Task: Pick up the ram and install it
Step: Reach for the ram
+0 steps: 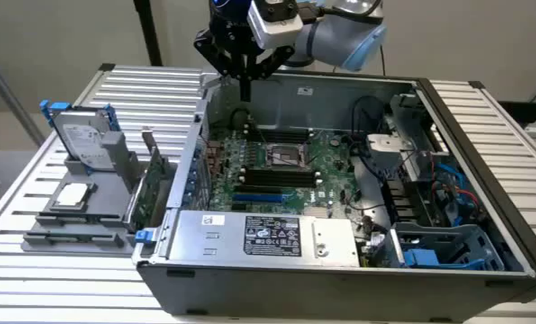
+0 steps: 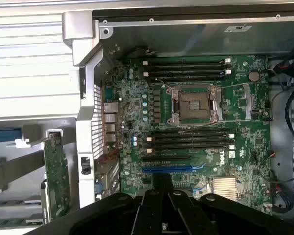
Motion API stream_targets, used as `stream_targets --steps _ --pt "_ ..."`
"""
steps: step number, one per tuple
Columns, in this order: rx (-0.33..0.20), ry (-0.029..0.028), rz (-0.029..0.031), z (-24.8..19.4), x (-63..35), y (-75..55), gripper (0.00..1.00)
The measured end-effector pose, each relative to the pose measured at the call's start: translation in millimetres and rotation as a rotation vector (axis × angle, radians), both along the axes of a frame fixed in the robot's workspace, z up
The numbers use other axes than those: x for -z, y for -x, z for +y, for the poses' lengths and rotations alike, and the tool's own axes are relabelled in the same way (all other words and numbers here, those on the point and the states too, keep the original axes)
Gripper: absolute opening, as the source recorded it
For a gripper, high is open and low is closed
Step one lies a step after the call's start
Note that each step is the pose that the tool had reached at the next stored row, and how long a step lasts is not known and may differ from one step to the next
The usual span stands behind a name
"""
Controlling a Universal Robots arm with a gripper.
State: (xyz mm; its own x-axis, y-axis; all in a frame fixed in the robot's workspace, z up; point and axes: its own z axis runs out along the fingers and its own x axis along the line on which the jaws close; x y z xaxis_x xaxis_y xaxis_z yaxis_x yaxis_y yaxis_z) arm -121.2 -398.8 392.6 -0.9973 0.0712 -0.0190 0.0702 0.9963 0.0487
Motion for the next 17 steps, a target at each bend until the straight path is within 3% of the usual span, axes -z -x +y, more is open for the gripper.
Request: stream_targets --steps 17 --pt "0.000 0.0003 0.0002 -1.5 -0.1 1.3 0.00"
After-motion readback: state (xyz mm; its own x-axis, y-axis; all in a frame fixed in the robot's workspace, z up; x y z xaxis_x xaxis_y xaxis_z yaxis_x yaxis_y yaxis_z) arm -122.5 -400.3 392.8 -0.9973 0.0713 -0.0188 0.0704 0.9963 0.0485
